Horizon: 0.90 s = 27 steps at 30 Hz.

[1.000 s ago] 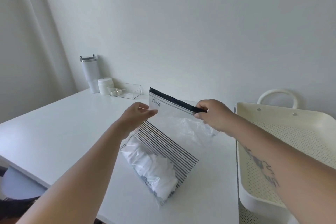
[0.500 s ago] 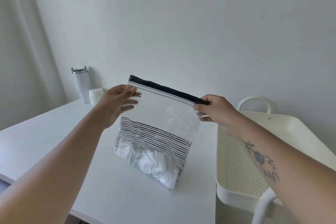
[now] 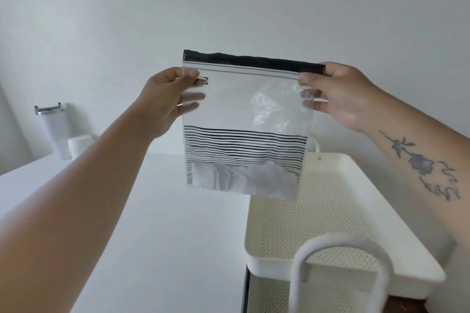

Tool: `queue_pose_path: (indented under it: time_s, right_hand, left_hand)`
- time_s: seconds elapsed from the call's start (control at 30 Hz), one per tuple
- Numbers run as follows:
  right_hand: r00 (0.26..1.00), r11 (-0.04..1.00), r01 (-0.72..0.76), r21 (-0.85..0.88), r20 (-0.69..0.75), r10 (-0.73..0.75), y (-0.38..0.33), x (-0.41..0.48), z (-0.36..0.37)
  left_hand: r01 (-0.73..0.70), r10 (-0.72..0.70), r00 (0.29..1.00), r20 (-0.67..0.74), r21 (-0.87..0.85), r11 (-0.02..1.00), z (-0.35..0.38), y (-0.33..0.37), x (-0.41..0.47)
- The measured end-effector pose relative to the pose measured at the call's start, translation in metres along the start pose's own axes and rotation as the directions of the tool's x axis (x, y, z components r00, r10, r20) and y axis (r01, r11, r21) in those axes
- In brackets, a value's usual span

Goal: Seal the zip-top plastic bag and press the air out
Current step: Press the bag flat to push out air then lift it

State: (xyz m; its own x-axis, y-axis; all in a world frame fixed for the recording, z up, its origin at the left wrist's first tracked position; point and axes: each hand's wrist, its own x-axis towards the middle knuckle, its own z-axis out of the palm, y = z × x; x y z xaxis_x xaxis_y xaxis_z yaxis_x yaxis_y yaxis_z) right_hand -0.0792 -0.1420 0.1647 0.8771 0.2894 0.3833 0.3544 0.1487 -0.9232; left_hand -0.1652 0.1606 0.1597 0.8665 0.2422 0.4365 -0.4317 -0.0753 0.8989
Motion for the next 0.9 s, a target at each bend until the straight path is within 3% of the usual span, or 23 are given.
queue_pose_path:
  time_s: [0.2,0.43,0.77,0.9]
  right_hand:
    - [0.988,0.985,-0.115,-0.127,-0.115,0.100,0.012,-0.010,-0.077]
    - [0.954,0.956,-0.266,-0.126,-0.175,0.243,0.076,-0.014,-0.135]
    - [0.885,0.915,-0.381,-0.133,-0.340,0.319,0.179,0.037,-0.153]
    - [0.883,0.879,-0.418,-0.230,-0.329,0.334,0.208,0.046,-0.151]
  left_hand:
    - [0.111,-0.109,0.992,0.061,-0.032,0.993,0.078,-0.045,0.008]
    - [0.297,-0.294,0.953,0.076,-0.040,0.954,0.136,-0.123,0.007]
    - [0.409,-0.393,0.908,-0.146,0.103,0.907,0.175,-0.205,0.043]
    - [0.483,-0.438,0.871,-0.223,0.220,0.848,0.185,-0.235,0.050]
